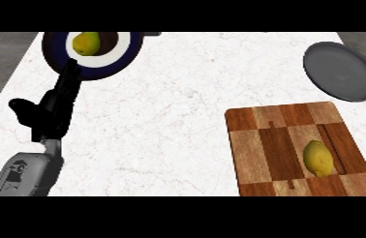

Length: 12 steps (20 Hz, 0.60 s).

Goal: Pick the lemon from the cutting board and place it in the pan

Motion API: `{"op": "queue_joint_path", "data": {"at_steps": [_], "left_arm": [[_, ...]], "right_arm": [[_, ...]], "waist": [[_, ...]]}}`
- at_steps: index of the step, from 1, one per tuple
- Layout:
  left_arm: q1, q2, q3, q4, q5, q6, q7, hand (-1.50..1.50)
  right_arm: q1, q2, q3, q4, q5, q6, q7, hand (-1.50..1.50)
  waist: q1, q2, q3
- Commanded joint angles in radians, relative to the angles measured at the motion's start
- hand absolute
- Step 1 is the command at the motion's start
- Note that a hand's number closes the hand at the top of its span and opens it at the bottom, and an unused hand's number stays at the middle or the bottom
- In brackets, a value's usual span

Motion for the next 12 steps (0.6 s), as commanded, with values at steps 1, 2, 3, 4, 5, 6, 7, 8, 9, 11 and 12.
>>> {"op": "queue_joint_path", "data": {"at_steps": [1, 2, 3, 4, 5, 6, 7, 8, 9, 11, 12], "left_arm": [[0.007, -0.042, 0.000, 0.005, -0.021, 0.009, -0.023, 0.00], [0.003, -0.048, -0.010, 0.018, -0.043, 0.020, -0.021, 0.00], [0.001, -0.029, 0.030, 0.039, -0.027, 0.001, -0.028, 0.00], [0.003, -0.015, 0.013, -0.030, -0.040, -0.001, 0.038, 0.00], [-0.029, -0.080, -0.014, 0.063, -0.081, 0.039, -0.037, 0.00], [0.036, -0.029, 0.007, -0.041, -0.039, -0.008, 0.001, 0.00], [0.034, -0.002, 0.036, -0.047, -0.015, -0.033, 0.019, 0.00], [-0.052, -0.002, 0.043, 0.025, -0.014, -0.054, 0.035, 0.00], [-0.014, -0.046, 0.019, 0.036, -0.052, -0.014, -0.024, 0.00], [-0.031, -0.055, 0.019, 0.005, -0.069, -0.003, 0.025, 0.00], [0.042, -0.047, 0.045, -0.037, -0.044, -0.032, -0.008, 0.00]], "right_arm": [[-0.009, 0.077, 0.035, -0.117, 0.017, 0.043, 0.068, -1.50], [-0.055, 0.096, 0.094, -0.096, 0.042, 0.028, 0.067, -1.50], [-0.018, 0.097, 0.016, -0.151, 0.021, 0.083, 0.093, -1.50], [-0.031, 0.121, 0.042, -0.165, 0.042, 0.073, 0.151, -1.50], [-0.048, 0.103, 0.054, -0.155, 0.054, 0.082, 0.177, -1.50], [-0.042, 0.135, 0.124, -0.172, 0.115, 0.037, 0.223, -1.50], [-0.022, 0.156, 0.135, -0.116, 0.187, 0.048, 0.155, -1.50], [-0.123, 0.129, 0.173, -0.098, 0.143, 0.047, 0.256, -1.50], [-0.137, 0.179, 0.245, -0.146, 0.201, 0.000, 0.302, -1.50], [-0.137, 0.206, 0.171, -0.055, 0.216, 0.064, 0.230, -1.50], [-0.101, 0.225, 0.132, -0.118, 0.215, 0.090, 0.258, -1.50]], "waist": [[-0.004, -0.001, 0.000], [0.002, 0.000, 0.001], [-0.006, -0.001, 0.000], [-0.002, -0.002, 0.001], [-0.004, 0.000, 0.000], [0.006, -0.001, 0.001], [0.006, -0.001, 0.001], [0.008, 0.003, 0.001], [0.010, 0.003, 0.000], [0.002, 0.001, 0.001], [0.000, -0.001, 0.001]]}}
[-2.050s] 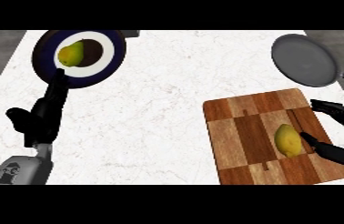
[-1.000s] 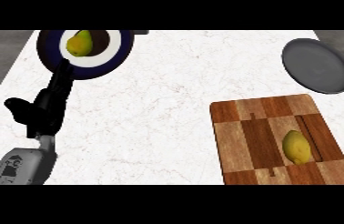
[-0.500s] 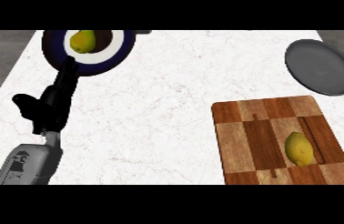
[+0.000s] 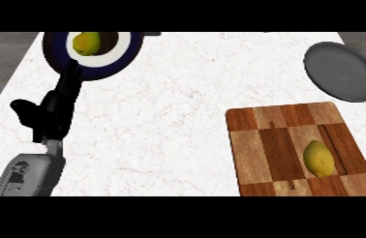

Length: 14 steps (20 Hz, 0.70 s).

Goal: Pick the lemon from the cutting board and place it in the pan

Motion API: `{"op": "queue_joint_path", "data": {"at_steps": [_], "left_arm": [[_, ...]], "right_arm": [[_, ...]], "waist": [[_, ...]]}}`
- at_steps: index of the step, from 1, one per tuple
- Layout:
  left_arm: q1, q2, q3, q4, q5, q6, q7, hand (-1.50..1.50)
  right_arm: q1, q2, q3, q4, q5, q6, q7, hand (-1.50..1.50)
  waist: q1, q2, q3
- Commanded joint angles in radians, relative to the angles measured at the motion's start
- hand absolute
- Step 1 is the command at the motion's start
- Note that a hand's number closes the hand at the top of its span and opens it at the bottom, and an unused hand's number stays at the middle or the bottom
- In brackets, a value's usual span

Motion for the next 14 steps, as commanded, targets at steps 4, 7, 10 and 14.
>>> {"op": "queue_joint_path", "data": {"at_steps": [4, 7, 10, 14], "left_arm": [[0.034, 0.006, 0.031, -0.022, -0.004, -0.047, 0.008, 0.00], [0.018, 0.005, 0.051, -0.042, -0.007, -0.046, 0.042, 0.00], [0.007, -0.029, 0.046, 0.022, -0.023, -0.059, -0.021, 0.00], [0.029, -0.054, 0.036, -0.034, -0.067, -0.027, 0.008, 0.00]], "right_arm": [[-0.082, 0.081, 0.041, 0.106, 0.162, 0.024, 0.046, -1.50], [-0.091, 0.107, 0.055, 0.149, 0.190, 0.082, 0.016, -1.50], [-0.132, 0.111, 0.037, 0.269, 0.226, 0.116, -0.085, -1.50], [-0.178, 0.157, 0.078, 0.259, 0.268, 0.164, -0.043, -1.50]], "waist": [[0.003, 0.000, 0.000], [0.001, -0.001, 0.000], [0.001, 0.000, 0.000], [0.002, 0.000, 0.000]]}}
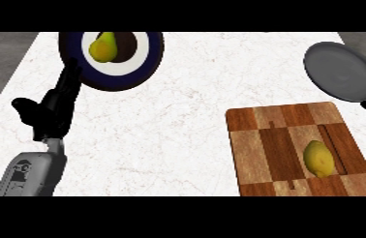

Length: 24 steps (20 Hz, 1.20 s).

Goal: Pick the lemon from the cutting board and place it in the pan

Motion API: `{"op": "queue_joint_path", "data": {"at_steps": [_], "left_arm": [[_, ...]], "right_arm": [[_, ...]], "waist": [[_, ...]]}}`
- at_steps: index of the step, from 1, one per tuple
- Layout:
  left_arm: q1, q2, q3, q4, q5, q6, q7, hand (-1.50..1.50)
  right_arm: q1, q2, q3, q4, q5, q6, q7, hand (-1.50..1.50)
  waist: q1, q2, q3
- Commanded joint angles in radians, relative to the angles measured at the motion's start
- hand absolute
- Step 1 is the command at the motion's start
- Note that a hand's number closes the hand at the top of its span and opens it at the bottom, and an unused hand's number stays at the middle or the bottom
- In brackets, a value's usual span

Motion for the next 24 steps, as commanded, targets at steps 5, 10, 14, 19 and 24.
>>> {"op": "queue_joint_path", "data": {"at_steps": [5, 10, 14, 19, 24], "left_arm": [[0.032, -0.031, -0.008, -0.075, -0.041, 0.011, 0.056, 0.00], [-0.009, -0.034, 0.029, -0.051, -0.038, -0.023, 0.066, 0.00], [0.020, -0.045, 0.022, -0.054, -0.049, -0.027, 0.043, 0.00], [0.063, -0.032, 0.052, -0.056, -0.029, -0.073, -0.002, 0.00], [0.018, -0.062, 0.048, -0.046, -0.081, -0.041, 0.016, 0.00]], "right_arm": [[0.012, 0.086, 0.077, 0.064, 0.165, 0.040, -0.101, -1.50], [-0.053, 0.103, 0.035, 0.039, 0.190, 0.114, -0.041, -1.50], [-0.049, 0.097, 0.089, 0.066, 0.306, 0.100, -0.036, -1.50], [-0.100, 0.105, 0.131, 0.131, 0.383, 0.138, 0.000, -1.50], [-0.128, 0.156, 0.110, 0.138, 0.418, 0.180, 0.006, -1.50]], "waist": [[0.001, -0.001, 0.000], [-0.002, -0.001, 0.000], [-0.001, -0.001, 0.000], [0.002, -0.001, 0.000], [-0.002, -0.001, 0.000]]}}
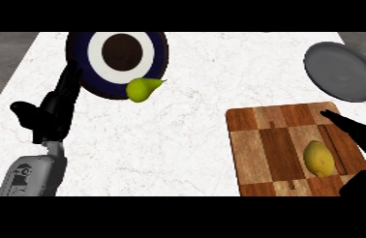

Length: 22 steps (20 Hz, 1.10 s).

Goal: Pick the lemon from the cutting board and place it in the pan

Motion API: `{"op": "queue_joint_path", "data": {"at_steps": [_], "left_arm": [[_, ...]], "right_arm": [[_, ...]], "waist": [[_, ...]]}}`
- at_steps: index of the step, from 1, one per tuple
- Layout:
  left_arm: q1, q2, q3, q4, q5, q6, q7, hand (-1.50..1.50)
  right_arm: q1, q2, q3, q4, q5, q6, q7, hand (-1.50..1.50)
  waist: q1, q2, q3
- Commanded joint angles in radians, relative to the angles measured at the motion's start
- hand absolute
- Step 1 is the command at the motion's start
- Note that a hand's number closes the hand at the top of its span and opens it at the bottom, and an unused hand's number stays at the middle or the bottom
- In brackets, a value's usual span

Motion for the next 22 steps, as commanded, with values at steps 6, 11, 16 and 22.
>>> {"op": "queue_joint_path", "data": {"at_steps": [6, 11, 16, 22], "left_arm": [[-0.096, -0.039, 0.010, 0.090, -0.044, 0.019, -0.006, 0.00], [-0.008, -0.026, 0.006, -0.052, -0.045, -0.006, 0.067, 0.00], [0.039, -0.053, 0.013, -0.030, -0.041, -0.019, 0.000, 0.00], [-0.018, -0.015, 0.067, 0.029, -0.018, -0.049, -0.019, 0.00]], "right_arm": [[-0.046, 0.101, 0.059, 0.043, 0.126, 0.007, 0.033, -1.50], [0.014, 0.100, 0.035, 0.034, 0.159, 0.027, -0.013, -1.50], [0.025, 0.104, 0.055, 0.149, 0.222, -0.033, -0.099, -1.50], [-0.033, 0.062, 0.094, 0.255, 0.234, -0.053, -0.295, 1.50]], "waist": [[-0.003, 0.000, 0.000], [-0.002, -0.001, 0.000], [-0.002, -0.001, 0.000], [0.001, 0.001, 0.000]]}}
